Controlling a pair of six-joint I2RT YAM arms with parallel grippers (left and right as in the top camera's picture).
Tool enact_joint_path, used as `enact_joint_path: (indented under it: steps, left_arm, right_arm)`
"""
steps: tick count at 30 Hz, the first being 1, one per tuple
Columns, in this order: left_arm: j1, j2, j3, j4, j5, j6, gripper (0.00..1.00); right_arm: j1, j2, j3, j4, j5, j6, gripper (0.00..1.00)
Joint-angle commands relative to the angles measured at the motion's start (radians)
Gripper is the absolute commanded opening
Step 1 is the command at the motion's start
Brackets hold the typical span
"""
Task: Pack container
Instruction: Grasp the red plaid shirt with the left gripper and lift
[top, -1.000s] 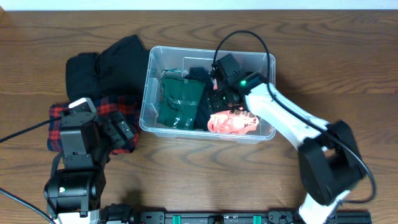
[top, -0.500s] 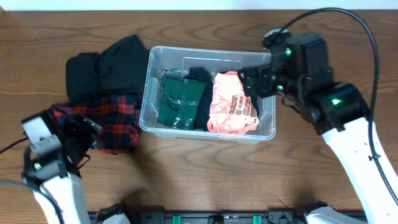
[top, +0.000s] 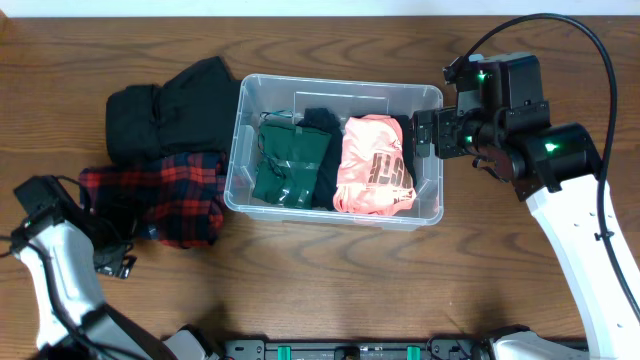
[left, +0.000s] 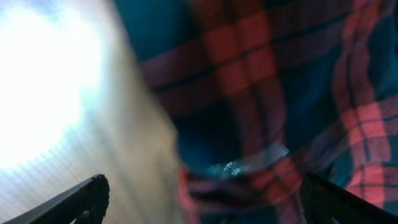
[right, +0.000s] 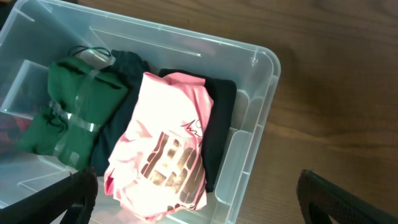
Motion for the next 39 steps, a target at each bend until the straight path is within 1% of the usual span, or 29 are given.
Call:
enact_joint_path:
  steps: [1, 6, 10, 11, 12, 14, 16, 17, 18, 20, 21, 23, 25, 28, 33, 39]
  left_arm:
    - [0.003, 0.078, 0.014, 0.052, 0.130, 0.074, 0.98]
    - [0.003, 0.165, 0.014, 0.122, 0.227, 0.086, 0.98]
    - [0.003, 0.203, 0.014, 0.135, 0.229, 0.066, 0.99]
    - [0.003, 0.205, 0.014, 0.140, 0.229, 0.066, 0.98]
    - [0.003, 0.205, 0.014, 0.142, 0.229, 0.066, 0.95]
    - [0.003, 0.205, 0.014, 0.145, 0.229, 0.066, 0.87]
    - [0.003, 0.205, 0.014, 0.154, 0.225, 0.069, 0.72]
    - [0.003, 0.204, 0.014, 0.161, 0.225, 0.070, 0.64]
    - [0.003, 0.204, 0.015, 0.169, 0.226, 0.073, 0.50]
    - [0.003, 0.203, 0.015, 0.183, 0.226, 0.085, 0.29]
    - [0.003, 0.198, 0.015, 0.186, 0.226, 0.085, 0.23]
    - [0.003, 0.180, 0.016, 0.185, 0.227, 0.085, 0.13]
    - [0.003, 0.148, 0.018, 0.185, 0.233, 0.089, 0.06]
    - [0.003, 0.053, 0.024, 0.186, 0.267, 0.089, 0.05]
    - [0.003, -0.154, 0.068, 0.186, 0.312, 0.087, 0.06]
    - [0.003, -0.328, 0.175, 0.193, 0.508, 0.037, 0.06]
  right_arm:
    - [-0.008, 0.002, -0.006, -0.002, 0.002, -0.019, 0.99]
    - [-0.008, 0.002, -0.006, -0.005, 0.002, -0.019, 0.99]
    - [-0.008, 0.002, -0.006, -0.008, 0.002, -0.019, 0.99]
    - [-0.008, 0.002, -0.006, -0.009, 0.002, -0.019, 0.99]
    - [-0.008, 0.002, -0.006, -0.011, 0.002, -0.019, 0.99]
    - [-0.008, 0.002, -0.006, -0.016, 0.002, -0.020, 0.99]
    - [-0.008, 0.001, -0.006, -0.021, 0.002, -0.022, 0.99]
    - [-0.008, 0.001, -0.006, -0.021, 0.002, -0.023, 0.99]
    - [-0.008, 0.000, -0.006, -0.021, 0.002, -0.029, 0.99]
    - [-0.008, -0.006, -0.006, -0.021, 0.002, -0.040, 0.99]
    - [-0.008, -0.010, -0.006, -0.023, 0.002, -0.042, 0.99]
    - [-0.008, -0.021, -0.006, -0.024, 0.002, -0.049, 0.99]
    - [-0.010, -0.034, -0.006, -0.023, 0.002, -0.049, 0.99]
    - [-0.013, -0.057, -0.006, -0.019, 0.029, -0.060, 0.99]
    - [-0.048, -0.109, -0.005, -0.021, 0.083, -0.060, 0.99]
    - [-0.136, -0.177, -0.005, -0.031, 0.085, -0.060, 0.99]
